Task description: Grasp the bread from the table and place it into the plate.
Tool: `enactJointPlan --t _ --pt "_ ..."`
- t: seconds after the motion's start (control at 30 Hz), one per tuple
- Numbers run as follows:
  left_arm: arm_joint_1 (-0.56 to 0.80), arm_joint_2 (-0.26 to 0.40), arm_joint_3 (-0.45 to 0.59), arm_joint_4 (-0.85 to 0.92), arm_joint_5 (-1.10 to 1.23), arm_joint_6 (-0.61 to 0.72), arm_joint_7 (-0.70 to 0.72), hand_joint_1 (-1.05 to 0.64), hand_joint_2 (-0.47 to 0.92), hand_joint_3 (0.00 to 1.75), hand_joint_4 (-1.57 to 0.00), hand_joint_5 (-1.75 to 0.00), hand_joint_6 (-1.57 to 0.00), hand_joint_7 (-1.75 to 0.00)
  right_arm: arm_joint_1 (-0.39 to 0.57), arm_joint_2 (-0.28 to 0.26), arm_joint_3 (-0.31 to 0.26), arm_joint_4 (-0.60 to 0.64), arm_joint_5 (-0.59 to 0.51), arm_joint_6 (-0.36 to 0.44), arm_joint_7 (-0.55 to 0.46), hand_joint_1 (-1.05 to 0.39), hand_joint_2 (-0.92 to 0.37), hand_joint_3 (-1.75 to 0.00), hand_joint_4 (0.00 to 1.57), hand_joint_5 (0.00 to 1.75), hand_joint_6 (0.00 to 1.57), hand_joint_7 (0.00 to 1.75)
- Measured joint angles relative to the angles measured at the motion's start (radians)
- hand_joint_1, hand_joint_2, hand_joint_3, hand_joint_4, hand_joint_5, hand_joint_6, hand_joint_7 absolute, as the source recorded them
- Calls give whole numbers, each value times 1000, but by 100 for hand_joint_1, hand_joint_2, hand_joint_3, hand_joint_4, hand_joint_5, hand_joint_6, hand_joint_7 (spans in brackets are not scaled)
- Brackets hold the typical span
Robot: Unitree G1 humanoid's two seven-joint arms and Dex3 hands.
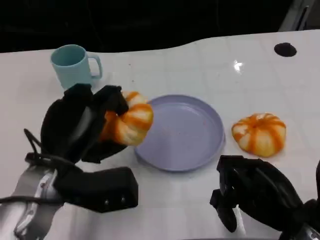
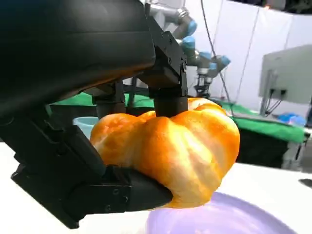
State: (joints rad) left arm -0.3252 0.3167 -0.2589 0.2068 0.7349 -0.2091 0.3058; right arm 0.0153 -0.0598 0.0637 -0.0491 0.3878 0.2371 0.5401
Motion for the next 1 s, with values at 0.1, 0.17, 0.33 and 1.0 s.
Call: enactJointPlan --t 0.1,0.17,0.33,1.0 --pt "-57 -26 -9 60 -28 -20 -14 -16 33 143 -97 -175 -76 -175 1 1 1 6 0 -1 4 -93 -92 -35 128 160 110 154" --pt "-91 -37 -17 90 -47 -25 -36 -14 33 144 -98 -175 -78 -175 0 3 3 12 0 -2 5 -93 -92 -34 129 159 110 152" --pt "-166 -62 -44 196 -66 -59 -61 -11 28 146 -100 -175 -79 -175 0 8 2 39 6 -10 26 -95 -92 -31 131 155 113 146" --pt "-377 -168 -143 581 -109 -132 -165 -41 87 34 -49 -94 -66 -12 0 15 -1 21 0 -11 11 -94 -92 -34 128 159 111 152"
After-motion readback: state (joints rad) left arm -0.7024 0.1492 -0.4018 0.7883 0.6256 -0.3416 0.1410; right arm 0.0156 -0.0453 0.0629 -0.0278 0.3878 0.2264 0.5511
